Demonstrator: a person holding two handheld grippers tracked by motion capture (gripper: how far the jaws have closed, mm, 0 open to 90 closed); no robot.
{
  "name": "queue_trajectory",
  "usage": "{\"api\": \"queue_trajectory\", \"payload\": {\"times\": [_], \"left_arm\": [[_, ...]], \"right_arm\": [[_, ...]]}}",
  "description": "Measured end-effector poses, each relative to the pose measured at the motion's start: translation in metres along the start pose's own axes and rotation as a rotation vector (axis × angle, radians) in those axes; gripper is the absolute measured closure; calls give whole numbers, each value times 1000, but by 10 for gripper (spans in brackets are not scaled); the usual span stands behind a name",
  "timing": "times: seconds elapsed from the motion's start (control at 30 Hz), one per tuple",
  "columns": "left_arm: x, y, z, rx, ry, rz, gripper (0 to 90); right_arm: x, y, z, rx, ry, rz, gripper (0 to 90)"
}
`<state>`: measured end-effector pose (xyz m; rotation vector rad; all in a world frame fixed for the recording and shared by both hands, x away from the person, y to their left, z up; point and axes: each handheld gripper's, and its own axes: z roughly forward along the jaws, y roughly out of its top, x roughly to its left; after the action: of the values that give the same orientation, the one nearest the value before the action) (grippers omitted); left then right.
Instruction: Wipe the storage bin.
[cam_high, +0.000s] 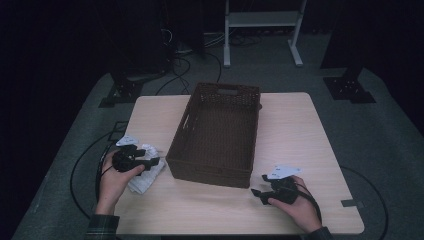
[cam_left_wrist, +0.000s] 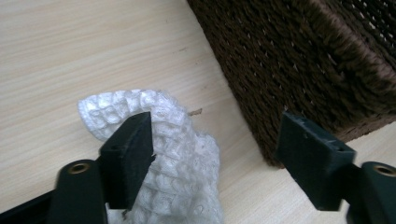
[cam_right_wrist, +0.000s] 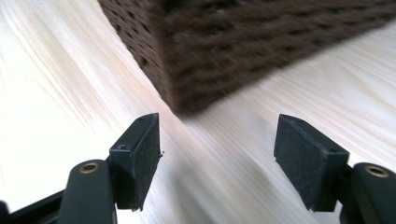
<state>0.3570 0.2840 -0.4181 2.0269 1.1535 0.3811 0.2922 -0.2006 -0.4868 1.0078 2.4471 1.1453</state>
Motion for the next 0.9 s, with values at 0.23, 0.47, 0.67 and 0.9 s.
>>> {"api": "queue_trajectory", "payload": {"times": [0.23,0.47,0.67,0.9], "left_arm": [[-9,4,-4,-42,-12,33,605],[-21,9,0,-80,-54,19,853],[-33,12,6,-63,-82,36,897],[-48,15,11,-46,-100,63,897]], "right_arm": [[-26,-25,-23,35,-86,43,288],[-58,-39,-37,42,-166,103,264],[-72,-43,-38,48,-195,122,249],[-75,-49,-37,15,-213,129,174]]}}
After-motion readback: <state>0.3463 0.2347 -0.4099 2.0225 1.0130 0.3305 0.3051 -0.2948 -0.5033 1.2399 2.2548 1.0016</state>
